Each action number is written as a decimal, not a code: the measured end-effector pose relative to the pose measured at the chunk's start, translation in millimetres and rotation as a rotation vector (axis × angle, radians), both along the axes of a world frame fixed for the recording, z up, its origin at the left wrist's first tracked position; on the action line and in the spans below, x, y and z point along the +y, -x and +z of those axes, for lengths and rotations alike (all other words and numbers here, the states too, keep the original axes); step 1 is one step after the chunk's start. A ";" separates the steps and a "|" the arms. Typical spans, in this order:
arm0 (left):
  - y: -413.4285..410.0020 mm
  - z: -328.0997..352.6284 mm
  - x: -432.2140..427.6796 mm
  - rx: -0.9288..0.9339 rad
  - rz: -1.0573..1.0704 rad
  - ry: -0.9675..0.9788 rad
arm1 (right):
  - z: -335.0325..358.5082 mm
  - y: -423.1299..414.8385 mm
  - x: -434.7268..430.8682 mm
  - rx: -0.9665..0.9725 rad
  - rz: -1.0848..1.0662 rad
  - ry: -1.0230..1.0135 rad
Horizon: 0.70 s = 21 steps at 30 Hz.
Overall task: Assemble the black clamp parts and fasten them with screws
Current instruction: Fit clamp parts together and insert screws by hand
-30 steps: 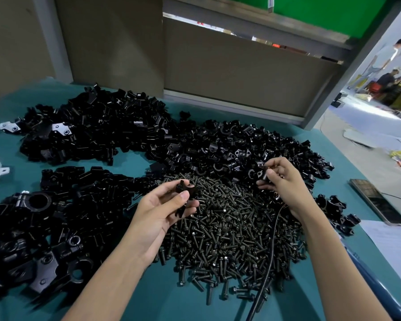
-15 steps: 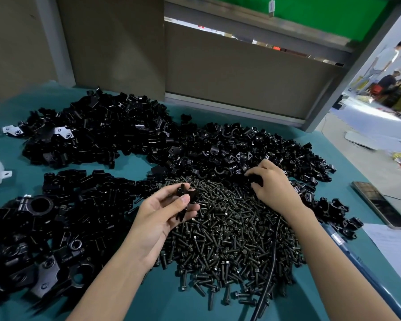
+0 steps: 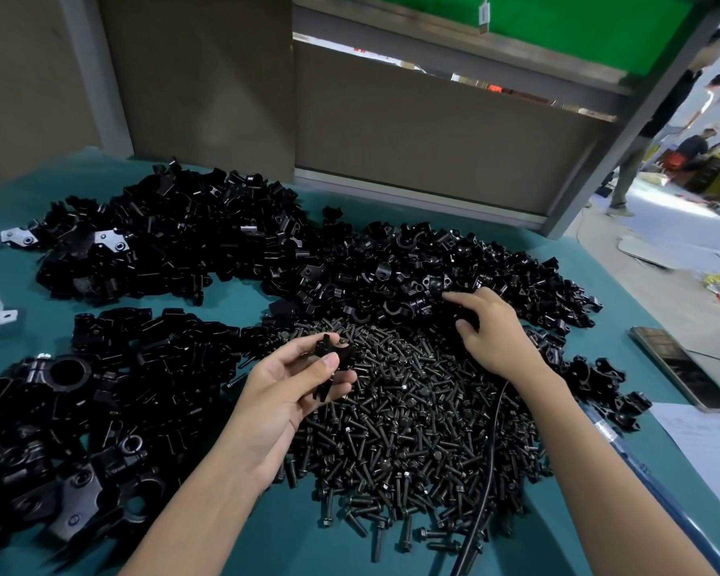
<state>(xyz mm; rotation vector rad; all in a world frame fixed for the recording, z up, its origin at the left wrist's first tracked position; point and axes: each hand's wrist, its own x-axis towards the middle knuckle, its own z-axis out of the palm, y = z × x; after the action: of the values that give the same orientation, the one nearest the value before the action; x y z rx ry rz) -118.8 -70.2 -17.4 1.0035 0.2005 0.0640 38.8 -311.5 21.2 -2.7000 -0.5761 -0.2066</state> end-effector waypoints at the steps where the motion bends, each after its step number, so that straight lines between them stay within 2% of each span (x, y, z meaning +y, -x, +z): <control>1: 0.0 0.1 0.1 0.000 0.000 0.003 | 0.9 -2.3 1.4 0.055 0.003 0.061; 5: -0.6 0.3 -0.5 0.009 0.002 -0.005 | 12.5 -11.3 8.8 0.228 -0.017 0.204; 10: -0.3 0.8 -1.4 0.009 0.004 -0.016 | 19.7 -19.0 28.0 0.254 -0.087 0.330; 17: 0.3 -0.4 -0.8 0.012 0.010 -0.004 | 27.1 -25.1 34.6 0.331 -0.112 0.376; 21: -0.2 -0.2 -0.6 0.012 0.010 -0.007 | 27.0 -26.4 29.0 0.321 -0.100 0.270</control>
<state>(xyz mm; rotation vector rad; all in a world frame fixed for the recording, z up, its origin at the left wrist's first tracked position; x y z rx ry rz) -118.6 -70.8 -17.6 1.0101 0.2164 0.0674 65.2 -282.6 48.2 -2.9361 -0.3960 0.2970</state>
